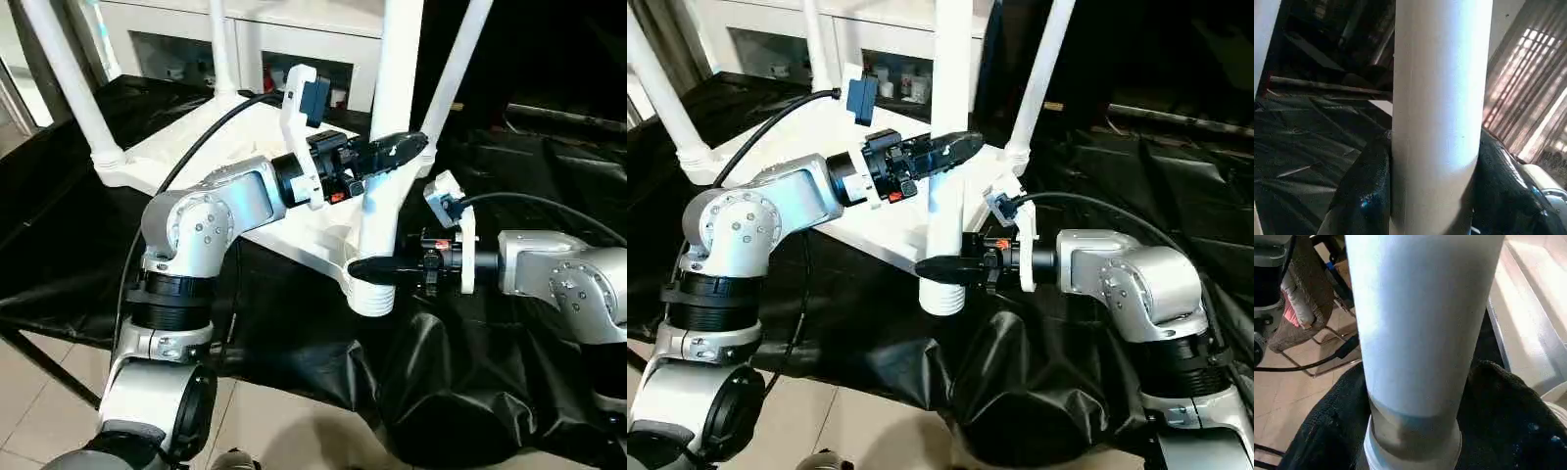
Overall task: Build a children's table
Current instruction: Pick table leg
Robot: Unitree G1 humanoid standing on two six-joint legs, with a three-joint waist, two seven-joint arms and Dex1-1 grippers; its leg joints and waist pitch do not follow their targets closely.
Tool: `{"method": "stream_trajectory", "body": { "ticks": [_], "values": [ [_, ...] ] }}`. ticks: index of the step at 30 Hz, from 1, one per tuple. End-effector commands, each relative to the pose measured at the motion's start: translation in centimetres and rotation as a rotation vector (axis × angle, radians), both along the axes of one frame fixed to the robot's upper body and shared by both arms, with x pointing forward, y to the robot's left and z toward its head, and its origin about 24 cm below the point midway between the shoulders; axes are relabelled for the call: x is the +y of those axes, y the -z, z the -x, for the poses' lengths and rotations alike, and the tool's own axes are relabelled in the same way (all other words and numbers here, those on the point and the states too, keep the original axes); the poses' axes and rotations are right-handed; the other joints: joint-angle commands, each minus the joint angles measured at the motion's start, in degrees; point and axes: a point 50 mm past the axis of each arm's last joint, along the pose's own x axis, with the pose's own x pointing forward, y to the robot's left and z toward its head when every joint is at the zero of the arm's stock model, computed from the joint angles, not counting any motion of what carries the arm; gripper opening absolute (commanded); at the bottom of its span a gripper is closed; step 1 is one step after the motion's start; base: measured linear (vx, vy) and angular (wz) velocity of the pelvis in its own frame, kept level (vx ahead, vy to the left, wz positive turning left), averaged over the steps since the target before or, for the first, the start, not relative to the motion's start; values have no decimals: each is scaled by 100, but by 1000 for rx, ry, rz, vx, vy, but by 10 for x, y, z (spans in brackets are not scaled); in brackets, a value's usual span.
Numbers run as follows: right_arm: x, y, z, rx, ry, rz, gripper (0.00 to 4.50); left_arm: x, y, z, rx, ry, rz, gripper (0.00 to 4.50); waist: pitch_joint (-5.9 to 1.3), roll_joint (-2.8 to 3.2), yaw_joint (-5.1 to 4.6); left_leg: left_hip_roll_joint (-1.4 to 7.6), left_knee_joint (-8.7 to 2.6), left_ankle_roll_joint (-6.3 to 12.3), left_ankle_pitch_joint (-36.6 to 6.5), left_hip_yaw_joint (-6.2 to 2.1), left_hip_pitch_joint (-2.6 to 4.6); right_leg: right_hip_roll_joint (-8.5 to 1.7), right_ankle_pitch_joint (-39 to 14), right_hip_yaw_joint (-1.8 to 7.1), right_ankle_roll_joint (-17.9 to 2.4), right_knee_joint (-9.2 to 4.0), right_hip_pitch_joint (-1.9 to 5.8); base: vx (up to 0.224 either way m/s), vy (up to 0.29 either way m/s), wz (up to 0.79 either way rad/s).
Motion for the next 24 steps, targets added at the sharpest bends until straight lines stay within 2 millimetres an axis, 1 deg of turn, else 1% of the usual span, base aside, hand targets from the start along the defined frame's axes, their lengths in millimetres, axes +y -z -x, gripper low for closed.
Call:
{"method": "stream_trajectory", "body": {
  "ticks": [1, 3, 6, 10, 12, 15, 17, 18, 20, 22, 24],
  "values": [
    [2, -6, 0, -5, -17, -23, 327, -6, -11, 6, -53, 54, 5, 184, -490, -109, -1, 93, -331, 167, -543, 7, 16, -378, -2208, 270, -196, -389, 376, 0, 0, 0],
    [2, -6, -1, -2, -16, -34, 327, -7, -11, 7, -53, 58, 7, 184, -488, -109, -2, 95, -333, 161, -551, 5, 18, -379, -2241, 269, -189, -393, 373, 0, 0, 0],
    [2, -7, -1, 4, -17, -49, 327, -7, -11, 8, -54, 63, 8, 184, -494, -104, 2, 105, -334, 165, -508, -2, 14, -380, -2132, 273, -224, -373, 381, 0, 0, 0],
    [3, -6, 0, 13, -20, -55, 327, -7, -11, 8, -54, 66, 9, 184, -493, -93, 4, 98, -332, 158, -517, 2, 17, -375, -2110, 274, -243, -376, 377, 0, 0, 0],
    [3, -5, 0, 17, -19, -56, 327, -7, -11, 8, -55, 68, 7, 184, -493, -97, 1, 99, -333, 155, -525, 2, 17, -375, -2121, 274, -237, -377, 381, 0, 0, 0],
    [3, -4, 0, 21, -13, -59, 327, -7, -11, 8, -56, 72, 7, 184, -494, -77, 3, 101, -334, 142, -522, -3, 16, -373, -2089, 274, -249, -372, 380, 0, 0, 0],
    [2, -4, 0, 22, -9, -61, 327, -7, -11, 8, -59, 77, 4, 184, -497, -82, 3, 102, -334, 139, -527, -4, 18, -375, -2065, 275, -264, -370, 383, 0, 0, 0],
    [2, -4, 0, 22, -7, -64, 327, -7, -11, 8, -61, 79, 3, 184, -498, -74, 7, 102, -334, 139, -524, -4, 21, -375, -2042, 277, -280, -367, 382, 0, 0, 0],
    [2, -4, -1, 22, -6, -65, 290, -7, -11, 8, -61, 79, 1, 184, -496, -72, 5, 103, -336, 134, -541, -5, 23, -372, -2043, 276, -287, -366, 380, 0, 0, 0],
    [2, -5, -1, 21, -4, -70, 285, -7, -11, 8, -61, 80, 0, 184, -500, -76, 6, 102, -334, 134, -528, -5, 17, -374, -2001, 278, -299, -359, 389, 0, 0, 0],
    [1, -5, -2, 20, -1, -72, 256, -7, -11, 8, -61, 82, -1, 184, -500, -70, 6, 104, -334, 134, -524, -6, 17, -374, -1984, 277, -310, -356, 389, 0, 0, 0]
  ]
}}
